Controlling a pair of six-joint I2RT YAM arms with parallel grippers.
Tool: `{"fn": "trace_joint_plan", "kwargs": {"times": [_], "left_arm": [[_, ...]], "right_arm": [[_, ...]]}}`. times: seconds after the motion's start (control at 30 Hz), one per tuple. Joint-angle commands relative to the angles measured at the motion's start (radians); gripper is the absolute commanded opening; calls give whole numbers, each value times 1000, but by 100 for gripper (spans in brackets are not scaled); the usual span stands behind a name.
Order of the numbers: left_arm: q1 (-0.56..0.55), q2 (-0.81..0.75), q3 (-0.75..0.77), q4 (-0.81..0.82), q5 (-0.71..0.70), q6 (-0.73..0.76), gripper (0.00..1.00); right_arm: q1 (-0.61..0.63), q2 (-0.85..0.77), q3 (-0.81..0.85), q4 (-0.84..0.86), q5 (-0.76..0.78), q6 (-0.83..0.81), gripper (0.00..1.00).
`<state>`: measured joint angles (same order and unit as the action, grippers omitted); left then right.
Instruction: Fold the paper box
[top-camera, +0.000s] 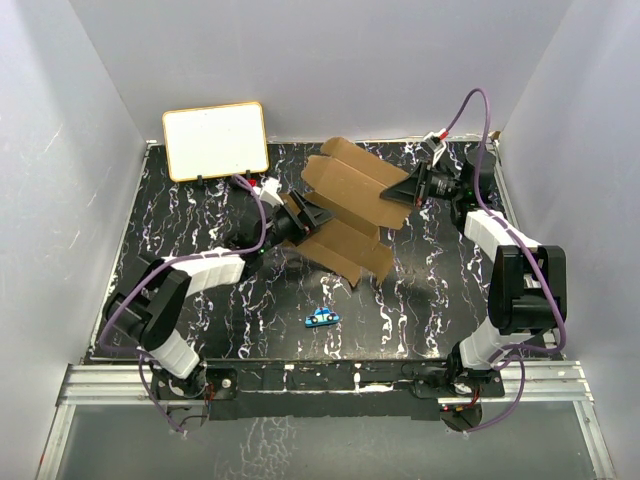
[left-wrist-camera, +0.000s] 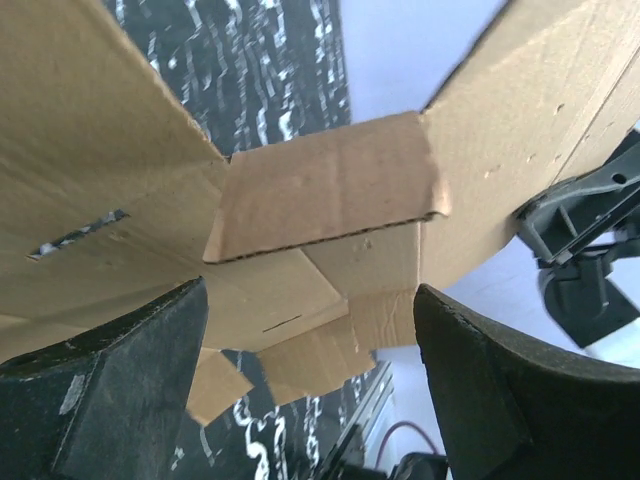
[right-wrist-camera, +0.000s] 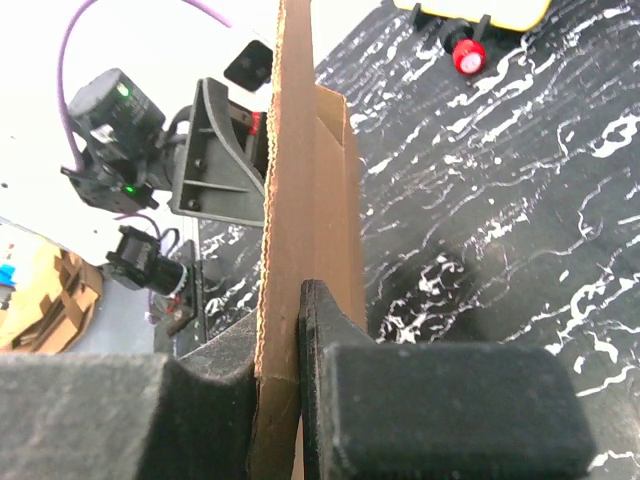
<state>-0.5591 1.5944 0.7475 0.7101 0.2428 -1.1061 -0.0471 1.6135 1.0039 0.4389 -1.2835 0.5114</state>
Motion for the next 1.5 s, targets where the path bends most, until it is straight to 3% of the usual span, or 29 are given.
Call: {"fn": "trace_joint_plan", "kwargs": {"times": [0.0,0.1,0.37,0.77,1.0,1.13,1.33,1.47], "left_arm": [[-25,21,53,182,-78,-69,82],[-33,48,66,248,-71,-86,82],[-48,68,77,371,-40,-102,78],[-63,91,117,374,-37,-97,69],[-68,127,168,398,-22,-96,55],[-68,130,162,425,-20,-90,29],[-68,135,156,453,-11,-92,3],[-68,141,155,462,-5,-94,0]], "right_arm": [[-4,-22,-9,394,-25,356,8],[-4,-11,-22,460,-13,456,8],[-2,-4,-49,471,15,468,8],[13,-3,-62,478,15,469,8],[39,6,-76,463,20,473,8],[38,10,-77,459,27,478,8],[39,18,-79,445,35,476,8],[39,24,-77,445,37,477,8]]}}
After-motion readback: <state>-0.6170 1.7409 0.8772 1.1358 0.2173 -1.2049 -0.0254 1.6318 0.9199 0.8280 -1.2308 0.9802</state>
